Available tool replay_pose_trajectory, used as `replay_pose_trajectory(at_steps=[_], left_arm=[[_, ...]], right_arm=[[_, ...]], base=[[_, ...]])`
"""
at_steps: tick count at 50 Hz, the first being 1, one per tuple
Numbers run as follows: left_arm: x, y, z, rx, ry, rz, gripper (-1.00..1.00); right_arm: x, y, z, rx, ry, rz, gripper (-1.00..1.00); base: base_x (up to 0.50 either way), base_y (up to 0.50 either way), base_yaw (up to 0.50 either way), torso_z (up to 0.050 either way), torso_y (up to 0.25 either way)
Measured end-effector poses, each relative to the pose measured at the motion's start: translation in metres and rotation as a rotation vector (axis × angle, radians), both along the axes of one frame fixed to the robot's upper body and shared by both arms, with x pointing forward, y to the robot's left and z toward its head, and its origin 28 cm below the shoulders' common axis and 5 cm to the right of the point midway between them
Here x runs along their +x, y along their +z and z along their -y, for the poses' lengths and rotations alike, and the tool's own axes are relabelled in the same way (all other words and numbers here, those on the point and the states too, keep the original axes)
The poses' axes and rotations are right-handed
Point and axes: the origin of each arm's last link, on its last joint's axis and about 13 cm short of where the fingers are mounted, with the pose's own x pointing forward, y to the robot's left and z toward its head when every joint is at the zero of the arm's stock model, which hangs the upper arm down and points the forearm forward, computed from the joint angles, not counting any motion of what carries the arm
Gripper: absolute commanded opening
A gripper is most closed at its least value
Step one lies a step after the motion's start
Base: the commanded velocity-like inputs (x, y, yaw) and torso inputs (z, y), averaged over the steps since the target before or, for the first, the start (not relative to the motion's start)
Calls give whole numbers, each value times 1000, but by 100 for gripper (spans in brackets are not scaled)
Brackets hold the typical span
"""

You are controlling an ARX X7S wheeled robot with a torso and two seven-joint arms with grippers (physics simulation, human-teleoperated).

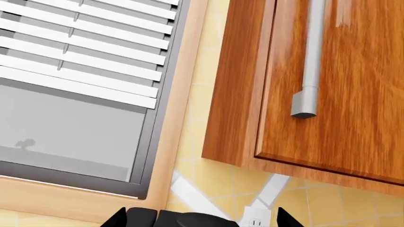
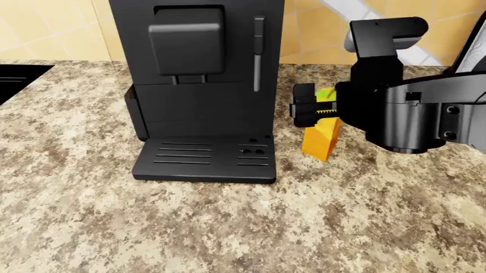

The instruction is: Move the drinks to the dining counter.

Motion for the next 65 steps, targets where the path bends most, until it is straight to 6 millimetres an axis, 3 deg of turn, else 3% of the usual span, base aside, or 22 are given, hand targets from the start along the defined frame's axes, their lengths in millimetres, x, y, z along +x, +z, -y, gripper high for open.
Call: replay_pose_trajectory(at_steps=[29,30,55,65], left_arm=[[-1,1,-1,-4,0,6,100],[-1,1,-1,-4,0,6,100],[-2,2,0,-5,-3,7,100],[-2,1,-1,-6,-2,8,100]], right_arm=[[4,-9,0,-10,-5,-24,100],[4,-10,0,-10,-5,-25,-100],[1,-9,0,8,-28,-18,-100],[-10,14,0,-26,-33,91,-100]], base=[[0,0,0,0,0],[0,0,0,0,0],[0,0,0,0,0],[0,0,0,0,2]])
